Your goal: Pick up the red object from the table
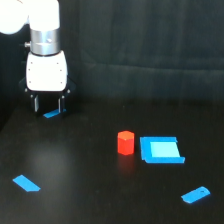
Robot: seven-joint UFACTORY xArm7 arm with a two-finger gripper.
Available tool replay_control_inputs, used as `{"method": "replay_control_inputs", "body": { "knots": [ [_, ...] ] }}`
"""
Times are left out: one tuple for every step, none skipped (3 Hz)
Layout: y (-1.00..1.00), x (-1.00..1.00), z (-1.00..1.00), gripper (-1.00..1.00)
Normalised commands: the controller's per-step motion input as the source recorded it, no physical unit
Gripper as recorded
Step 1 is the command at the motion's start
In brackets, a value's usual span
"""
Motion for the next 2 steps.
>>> {"method": "replay_control_inputs", "body": {
  "knots": [
    [-0.23,0.70,-0.13,0.97],
    [-0.78,0.78,-0.14,1.00]
  ]
}}
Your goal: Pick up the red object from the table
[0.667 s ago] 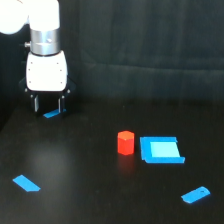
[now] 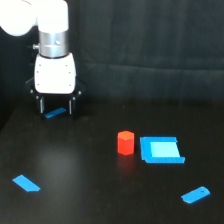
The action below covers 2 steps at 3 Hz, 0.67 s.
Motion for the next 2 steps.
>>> {"method": "replay_control_inputs", "body": {
  "knots": [
    [-0.77,0.94,-0.50,0.95],
    [-0.27,1.00,-0.38,0.97]
  ]
}}
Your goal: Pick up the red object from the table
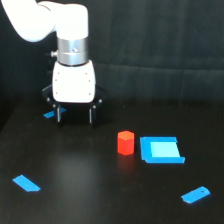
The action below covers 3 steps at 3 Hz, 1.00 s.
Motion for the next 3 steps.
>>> {"method": "replay_control_inputs", "body": {
  "knots": [
    [-0.38,0.95,-0.40,1.00],
    [-0.53,0.87,-0.29,0.99],
    [-0.78,0.65,-0.12,0.90]
  ]
}}
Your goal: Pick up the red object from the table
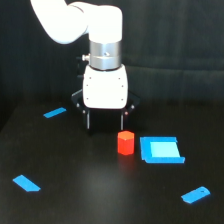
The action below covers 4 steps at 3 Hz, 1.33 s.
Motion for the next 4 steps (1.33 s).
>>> {"method": "replay_control_inputs", "body": {
  "knots": [
    [-0.70,0.51,-0.17,0.99],
    [-0.55,0.30,-0.19,0.94],
    [-0.25,-0.05,-0.17,-0.37],
    [-0.10,0.02,-0.02,-0.99]
  ]
}}
